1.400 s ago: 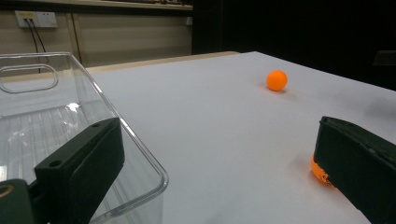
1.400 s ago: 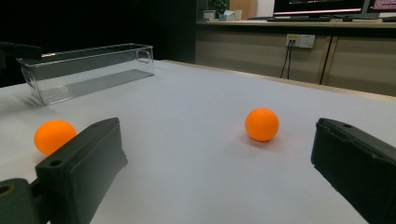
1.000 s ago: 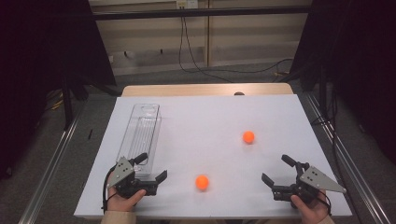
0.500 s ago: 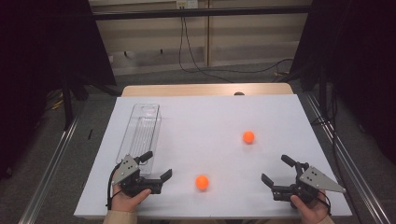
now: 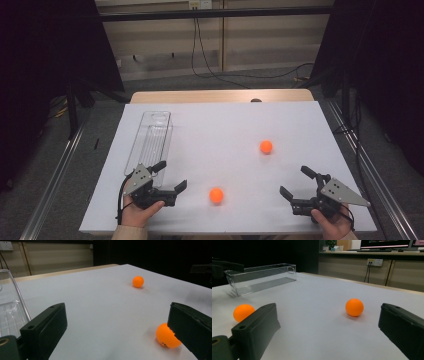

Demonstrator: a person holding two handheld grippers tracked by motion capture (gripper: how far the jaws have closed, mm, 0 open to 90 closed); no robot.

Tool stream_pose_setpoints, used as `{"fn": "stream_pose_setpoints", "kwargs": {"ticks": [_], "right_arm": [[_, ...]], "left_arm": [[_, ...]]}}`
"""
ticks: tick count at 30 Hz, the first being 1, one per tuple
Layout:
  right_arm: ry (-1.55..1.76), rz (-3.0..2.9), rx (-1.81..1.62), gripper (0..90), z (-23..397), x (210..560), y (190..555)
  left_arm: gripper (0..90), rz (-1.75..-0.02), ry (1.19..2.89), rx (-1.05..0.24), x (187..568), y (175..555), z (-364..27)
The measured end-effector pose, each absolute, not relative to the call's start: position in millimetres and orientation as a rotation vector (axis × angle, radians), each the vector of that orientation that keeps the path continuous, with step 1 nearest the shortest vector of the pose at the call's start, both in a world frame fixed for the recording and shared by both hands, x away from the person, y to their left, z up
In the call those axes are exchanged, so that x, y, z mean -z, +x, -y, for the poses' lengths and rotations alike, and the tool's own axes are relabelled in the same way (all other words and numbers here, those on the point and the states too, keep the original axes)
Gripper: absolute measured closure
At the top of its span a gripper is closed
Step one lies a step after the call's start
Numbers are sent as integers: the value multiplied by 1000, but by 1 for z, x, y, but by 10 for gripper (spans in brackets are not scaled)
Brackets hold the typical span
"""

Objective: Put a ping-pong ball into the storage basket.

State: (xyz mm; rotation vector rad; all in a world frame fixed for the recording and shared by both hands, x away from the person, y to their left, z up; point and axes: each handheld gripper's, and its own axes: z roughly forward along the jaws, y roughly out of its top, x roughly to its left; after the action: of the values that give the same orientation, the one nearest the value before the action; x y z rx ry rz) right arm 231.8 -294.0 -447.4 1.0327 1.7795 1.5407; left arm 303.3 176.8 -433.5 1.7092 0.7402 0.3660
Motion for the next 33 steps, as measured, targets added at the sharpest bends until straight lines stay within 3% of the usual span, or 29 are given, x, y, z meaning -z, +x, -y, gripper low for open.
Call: {"fn": "stream_pose_setpoints", "kwargs": {"ticks": [33], "right_arm": [[1022,-1787,-1543,19,293,447,232]], "left_arm": [[26,-685,1771,-301,434,306,-151]]}}
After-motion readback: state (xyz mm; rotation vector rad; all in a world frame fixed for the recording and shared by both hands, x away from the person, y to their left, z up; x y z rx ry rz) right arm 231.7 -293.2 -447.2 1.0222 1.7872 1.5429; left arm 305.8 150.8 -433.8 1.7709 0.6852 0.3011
